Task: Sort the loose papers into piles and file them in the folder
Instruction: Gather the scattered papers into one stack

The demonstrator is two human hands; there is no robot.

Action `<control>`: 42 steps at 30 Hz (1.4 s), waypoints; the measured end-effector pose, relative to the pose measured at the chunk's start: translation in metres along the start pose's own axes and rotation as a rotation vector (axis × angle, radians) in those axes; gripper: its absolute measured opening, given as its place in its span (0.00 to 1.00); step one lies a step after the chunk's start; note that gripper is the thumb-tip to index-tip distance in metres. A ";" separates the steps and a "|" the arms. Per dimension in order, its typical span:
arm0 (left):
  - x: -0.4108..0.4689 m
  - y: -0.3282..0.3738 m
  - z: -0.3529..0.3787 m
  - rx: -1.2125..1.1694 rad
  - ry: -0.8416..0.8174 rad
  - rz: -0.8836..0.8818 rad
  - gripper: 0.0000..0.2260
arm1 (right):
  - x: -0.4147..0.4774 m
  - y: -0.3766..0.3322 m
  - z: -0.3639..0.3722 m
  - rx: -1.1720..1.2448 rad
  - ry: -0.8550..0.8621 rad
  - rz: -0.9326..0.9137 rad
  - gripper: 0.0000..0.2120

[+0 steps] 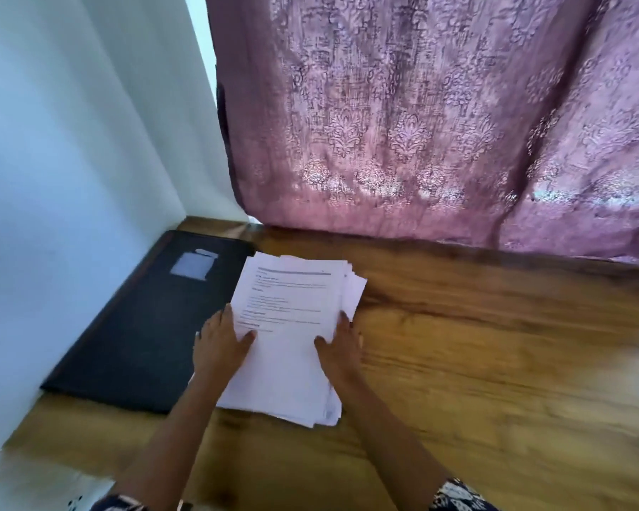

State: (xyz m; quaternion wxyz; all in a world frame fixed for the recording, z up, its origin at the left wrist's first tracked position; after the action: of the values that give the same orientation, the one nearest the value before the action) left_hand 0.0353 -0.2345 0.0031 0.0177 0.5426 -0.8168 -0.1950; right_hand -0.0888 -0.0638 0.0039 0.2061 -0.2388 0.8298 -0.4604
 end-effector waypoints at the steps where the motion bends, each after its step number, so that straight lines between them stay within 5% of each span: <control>1: 0.005 -0.010 0.005 -0.008 0.009 0.018 0.34 | -0.002 0.002 0.002 -0.047 0.040 0.052 0.32; 9: 0.002 -0.025 0.018 -0.004 0.041 0.174 0.34 | -0.001 0.014 0.007 0.208 0.180 0.164 0.32; 17: -0.009 -0.006 0.030 0.021 -0.015 0.262 0.34 | 0.002 0.018 -0.008 0.456 0.292 0.319 0.20; 26: -0.003 0.005 0.036 -0.052 -0.070 0.135 0.37 | 0.000 0.015 -0.002 0.445 0.225 0.269 0.21; 33: -0.004 0.017 0.021 0.007 -0.061 0.187 0.30 | 0.006 0.022 -0.023 0.464 0.211 0.319 0.18; 38: -0.039 0.038 0.041 -0.035 -0.177 0.464 0.28 | -0.005 0.051 -0.073 0.412 0.376 0.332 0.21; 42: -0.042 0.058 0.054 -0.077 -0.215 0.410 0.31 | -0.019 0.080 -0.130 0.344 0.491 0.333 0.22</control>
State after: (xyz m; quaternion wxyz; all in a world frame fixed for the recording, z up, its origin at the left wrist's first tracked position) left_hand -0.0112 -0.1612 -0.0197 -0.0093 0.3402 -0.8992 -0.2750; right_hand -0.1628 0.0706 0.0009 0.1099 0.0560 0.7925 -0.5972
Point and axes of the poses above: each hand's wrist, its own x-axis towards the middle knuckle, its own z-axis out of the palm, y = z × x, the point moved 3 cm from there along x, towards the middle knuckle, and after that the axes turned 9 degrees about -z, right-handed, at the moved point
